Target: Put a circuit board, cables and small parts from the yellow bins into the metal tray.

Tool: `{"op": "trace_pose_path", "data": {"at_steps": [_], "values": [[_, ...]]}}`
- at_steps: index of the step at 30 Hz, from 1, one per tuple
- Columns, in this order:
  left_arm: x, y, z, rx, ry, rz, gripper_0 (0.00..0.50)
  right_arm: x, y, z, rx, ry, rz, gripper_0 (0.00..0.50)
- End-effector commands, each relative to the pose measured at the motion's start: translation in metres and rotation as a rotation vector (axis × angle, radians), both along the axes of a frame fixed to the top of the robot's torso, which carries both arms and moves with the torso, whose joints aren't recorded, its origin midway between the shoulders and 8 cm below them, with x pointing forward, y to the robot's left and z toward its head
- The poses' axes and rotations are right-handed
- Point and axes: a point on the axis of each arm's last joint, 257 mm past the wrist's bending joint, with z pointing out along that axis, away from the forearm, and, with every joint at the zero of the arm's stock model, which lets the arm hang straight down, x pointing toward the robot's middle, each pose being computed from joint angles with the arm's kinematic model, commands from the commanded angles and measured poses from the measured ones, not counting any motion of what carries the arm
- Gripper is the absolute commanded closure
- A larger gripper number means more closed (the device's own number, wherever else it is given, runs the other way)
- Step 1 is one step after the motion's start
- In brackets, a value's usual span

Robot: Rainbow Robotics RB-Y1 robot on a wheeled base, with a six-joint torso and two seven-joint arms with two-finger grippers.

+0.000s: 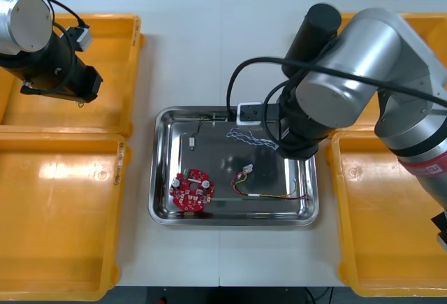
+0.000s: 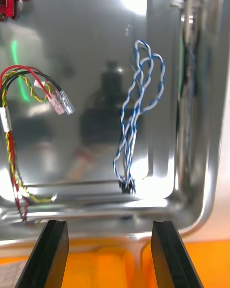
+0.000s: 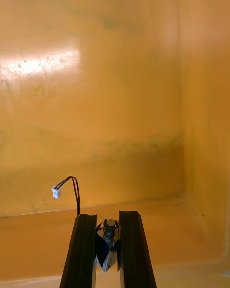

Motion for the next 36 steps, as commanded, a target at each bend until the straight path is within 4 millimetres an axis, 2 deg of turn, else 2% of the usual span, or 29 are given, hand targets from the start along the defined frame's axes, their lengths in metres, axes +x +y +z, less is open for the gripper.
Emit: {"op": "trace_pose_path", "data": {"at_steps": [1,7,11,16,17,20,25,30,36], "values": [[0.006,-0.032,0.037,-0.05,-0.075,0.064,0.5,0.012,-0.014,0.058,0.058,-0.06,-0.055,0.0],[-0.006,-0.067,0.037,-0.071,-0.074,0.051,0.5,0.018,-0.022,0.093,0.153,-0.071,-0.088,0.0],[-0.015,-0.095,0.035,-0.083,-0.073,0.031,0.5,0.025,-0.045,0.114,0.194,-0.094,-0.149,0.0],[-0.019,-0.126,0.033,-0.099,-0.071,0.011,0.5,0.032,-0.079,0.125,0.189,-0.123,-0.24,0.0],[-0.02,-0.137,0.034,-0.107,-0.071,0.005,0.5,0.032,-0.094,0.125,0.191,-0.121,-0.297,0.0],[-0.023,-0.159,0.033,-0.125,-0.069,-0.007,0.5,0.031,-0.12,0.123,0.212,-0.112,-0.416,0.0],[-0.026,-0.19,0.026,-0.144,-0.062,-0.024,0.5,0.031,-0.156,0.122,0.258,-0.119,-0.595,0.0],[-0.025,-0.215,0.013,-0.177,-0.042,-0.04,0.5,0.031,-0.182,0.123,0.305,-0.131,-0.739,0.0],[-0.017,-0.232,-0.005,-0.194,-0.03,-0.047,0.5,0.024,-0.208,0.119,0.376,-0.12,-0.904,0.0]]}}
